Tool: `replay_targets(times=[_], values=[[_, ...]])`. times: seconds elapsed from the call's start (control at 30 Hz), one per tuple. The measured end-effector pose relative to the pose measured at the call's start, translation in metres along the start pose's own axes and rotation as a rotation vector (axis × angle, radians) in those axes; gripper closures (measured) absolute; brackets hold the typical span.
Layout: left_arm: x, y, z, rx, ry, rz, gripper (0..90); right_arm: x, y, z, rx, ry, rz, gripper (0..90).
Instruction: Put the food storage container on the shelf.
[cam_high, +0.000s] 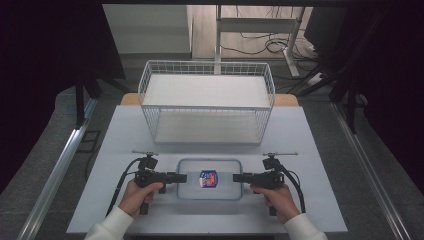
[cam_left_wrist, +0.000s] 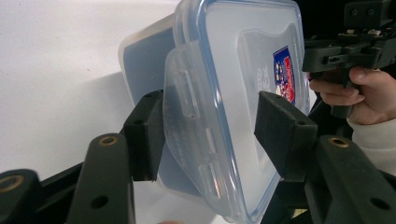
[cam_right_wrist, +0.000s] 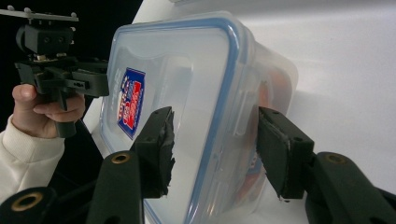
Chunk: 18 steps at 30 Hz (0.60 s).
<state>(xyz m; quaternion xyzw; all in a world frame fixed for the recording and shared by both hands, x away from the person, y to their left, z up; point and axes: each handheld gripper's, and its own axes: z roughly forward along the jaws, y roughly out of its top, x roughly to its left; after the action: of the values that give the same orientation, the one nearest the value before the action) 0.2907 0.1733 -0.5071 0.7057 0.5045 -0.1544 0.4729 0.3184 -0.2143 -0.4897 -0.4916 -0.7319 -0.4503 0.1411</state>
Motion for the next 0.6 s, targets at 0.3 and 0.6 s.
replay_targets(times=[0.3, 0.6], values=[[-0.0033, -0.0017, -0.0047, -0.01, -0.012, 0.012, 49.3, 0.0038, -0.0036, -0.0043, -0.011, 0.0, 0.012, 49.3], [-0.0082, 0.0003, -0.0105, -0.033, -0.002, 0.027, 50.4, 0.0063, -0.003, -0.0041, -0.022, 0.006, 0.021, 49.6]])
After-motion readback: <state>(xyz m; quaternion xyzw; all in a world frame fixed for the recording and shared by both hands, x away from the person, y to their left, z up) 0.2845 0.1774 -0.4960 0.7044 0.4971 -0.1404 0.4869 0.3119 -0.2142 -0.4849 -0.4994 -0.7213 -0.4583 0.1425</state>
